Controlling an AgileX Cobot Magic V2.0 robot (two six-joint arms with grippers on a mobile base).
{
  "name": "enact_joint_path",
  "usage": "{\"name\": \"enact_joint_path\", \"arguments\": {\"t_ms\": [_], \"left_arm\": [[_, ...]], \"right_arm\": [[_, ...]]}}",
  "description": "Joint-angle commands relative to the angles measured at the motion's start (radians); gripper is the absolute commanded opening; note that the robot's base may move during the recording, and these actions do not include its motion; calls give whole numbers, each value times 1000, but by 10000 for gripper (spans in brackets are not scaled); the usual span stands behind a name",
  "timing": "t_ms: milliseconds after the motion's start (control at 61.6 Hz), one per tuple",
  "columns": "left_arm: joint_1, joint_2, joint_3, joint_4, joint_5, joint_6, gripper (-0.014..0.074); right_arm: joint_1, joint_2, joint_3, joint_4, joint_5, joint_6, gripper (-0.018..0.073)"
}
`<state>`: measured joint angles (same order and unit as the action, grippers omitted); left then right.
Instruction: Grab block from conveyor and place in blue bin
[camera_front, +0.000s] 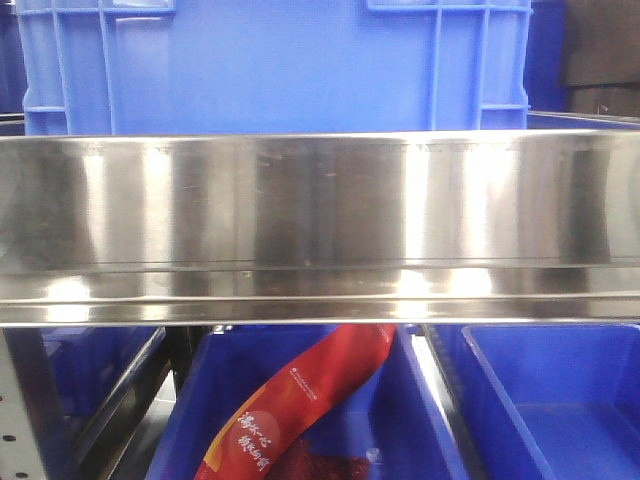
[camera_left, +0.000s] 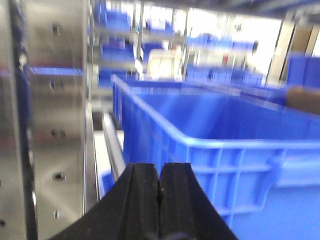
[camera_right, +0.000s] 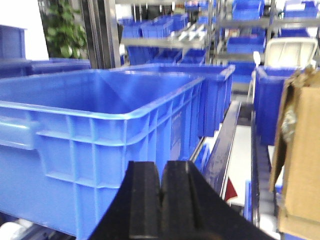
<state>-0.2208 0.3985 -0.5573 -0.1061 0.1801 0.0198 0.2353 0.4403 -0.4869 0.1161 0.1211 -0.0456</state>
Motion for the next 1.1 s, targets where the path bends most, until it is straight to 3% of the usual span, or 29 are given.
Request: {"name": "enact_joint_path", "arguments": {"t_ms": [0,536,601,779,941,1088], "left_arm": [[1,-53,4,-9,-21,1,-111],[1,-110,4,-9,-25,1,-111],[1,-110,4,-9,-25,1,-111],[1,-110,4,-9,-25,1,-111],[1,-110,4,-9,-25,1,-111],[1,-110,4,-9,-25,1,-111]], "right_arm": [[-6,-51,2,2,-8,1,-162],[-11,-115,18,-29,-26,1,-162],[-37,-126,56,-83,-55,1,-162],[-166,-210,249,-34,-235,1,-162],[-274,-305,382,-34,-218,1,-162],[-285,-395,464,-34,-195,1,-162]]}}
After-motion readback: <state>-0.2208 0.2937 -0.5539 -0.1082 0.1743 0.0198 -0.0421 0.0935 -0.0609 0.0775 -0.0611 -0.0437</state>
